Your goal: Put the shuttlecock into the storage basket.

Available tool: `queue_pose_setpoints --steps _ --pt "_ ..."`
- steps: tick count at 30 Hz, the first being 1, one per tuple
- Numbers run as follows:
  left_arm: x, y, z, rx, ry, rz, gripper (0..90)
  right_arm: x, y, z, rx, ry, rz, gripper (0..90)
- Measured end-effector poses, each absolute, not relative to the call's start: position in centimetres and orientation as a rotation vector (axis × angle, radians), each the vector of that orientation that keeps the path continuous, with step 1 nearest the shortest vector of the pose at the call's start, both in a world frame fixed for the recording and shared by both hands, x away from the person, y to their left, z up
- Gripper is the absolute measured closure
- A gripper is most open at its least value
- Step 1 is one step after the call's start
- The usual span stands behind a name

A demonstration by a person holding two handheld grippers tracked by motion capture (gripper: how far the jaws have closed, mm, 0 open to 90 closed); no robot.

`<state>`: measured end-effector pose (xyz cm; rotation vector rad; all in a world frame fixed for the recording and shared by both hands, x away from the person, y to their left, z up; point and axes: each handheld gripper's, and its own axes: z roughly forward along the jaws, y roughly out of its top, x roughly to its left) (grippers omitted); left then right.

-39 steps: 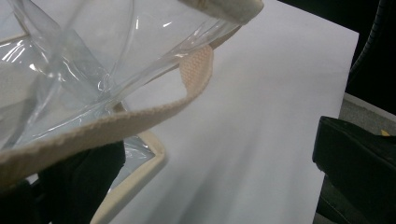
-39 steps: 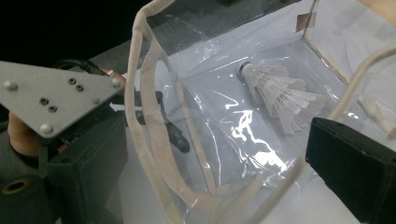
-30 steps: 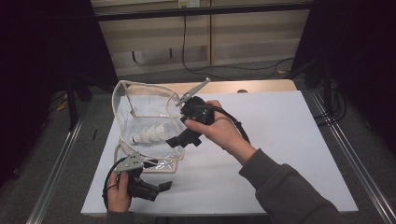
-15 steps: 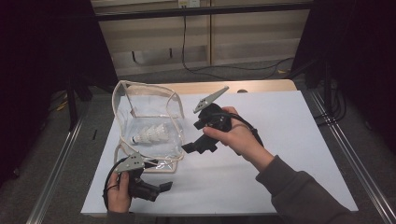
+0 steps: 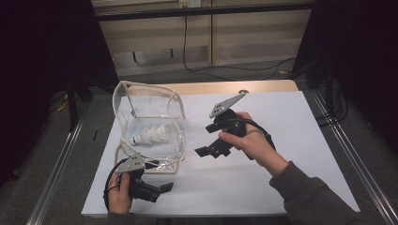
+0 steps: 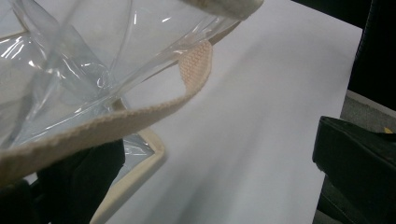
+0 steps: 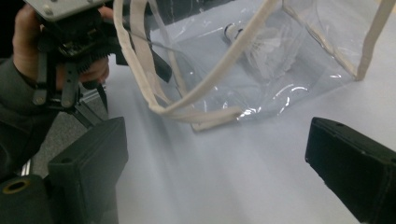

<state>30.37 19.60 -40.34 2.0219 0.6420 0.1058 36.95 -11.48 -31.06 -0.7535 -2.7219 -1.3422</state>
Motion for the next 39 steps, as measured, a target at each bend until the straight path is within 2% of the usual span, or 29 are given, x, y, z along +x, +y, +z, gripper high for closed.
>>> queue_pose_setpoints --steps 39 --pt "30.3 19.5 -40.3 2.019 0.642 0.106 2.4 34.7 -18.8 -36.7 -0.840 -2.707 -1.416 5.6"
